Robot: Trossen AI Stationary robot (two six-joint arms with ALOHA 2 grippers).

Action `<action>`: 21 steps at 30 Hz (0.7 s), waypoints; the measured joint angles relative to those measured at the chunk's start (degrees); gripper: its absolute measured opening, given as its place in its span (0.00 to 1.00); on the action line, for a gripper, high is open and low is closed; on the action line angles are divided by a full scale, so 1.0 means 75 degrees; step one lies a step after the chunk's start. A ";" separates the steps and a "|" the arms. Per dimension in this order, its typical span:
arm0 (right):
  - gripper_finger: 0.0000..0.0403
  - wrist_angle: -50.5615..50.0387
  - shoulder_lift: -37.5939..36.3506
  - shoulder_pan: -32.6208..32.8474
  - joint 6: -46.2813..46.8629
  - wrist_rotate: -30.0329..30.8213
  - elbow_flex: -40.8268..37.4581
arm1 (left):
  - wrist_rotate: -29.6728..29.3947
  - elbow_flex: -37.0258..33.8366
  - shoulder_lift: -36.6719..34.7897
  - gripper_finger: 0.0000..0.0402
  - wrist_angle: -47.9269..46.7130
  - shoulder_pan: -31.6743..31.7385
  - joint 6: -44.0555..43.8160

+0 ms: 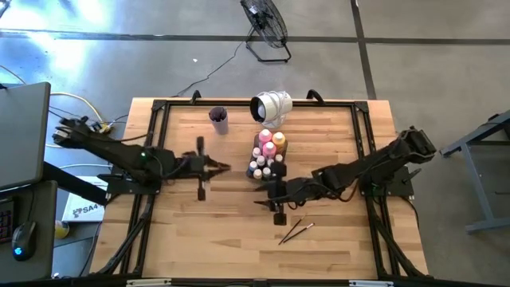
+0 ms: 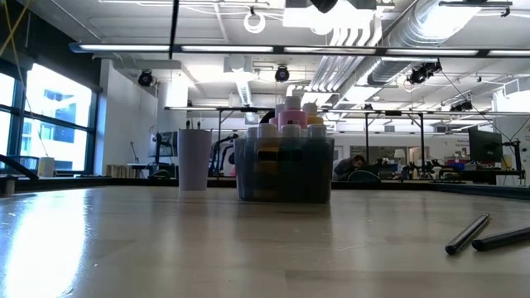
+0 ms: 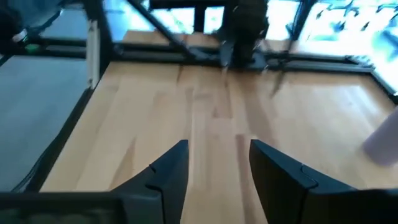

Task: Pick & Place Paint Supplies
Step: Put the gold paint brush into the violet cup

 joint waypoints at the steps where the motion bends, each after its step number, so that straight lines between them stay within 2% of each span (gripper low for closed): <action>1: 0.39 -0.0098 -0.0007 0.0039 0.0041 -0.0022 0.0000 | -0.0226 0.0000 -0.0155 0.03 -0.0241 0.0000 -0.0020; 7: 0.36 -0.0851 -0.0035 0.0103 0.0553 0.0040 -0.0003 | -0.1662 -0.0011 -0.1232 0.02 -0.1240 0.0071 -0.0003; 11: 0.32 -0.0823 -0.0035 0.0067 0.0627 0.0057 -0.0003 | -0.2350 -0.0266 -0.1610 0.03 -0.0859 0.0705 0.0206; 16: 0.27 -0.0709 -0.0035 0.0066 0.0630 0.0056 -0.0003 | -0.2334 -0.1025 -0.1650 0.02 0.0425 0.2070 0.0395; 21: 0.23 -0.0669 -0.0035 0.0069 0.0642 0.0052 -0.0003 | -0.1253 -0.1912 -0.1497 0.03 0.2348 0.3612 0.0590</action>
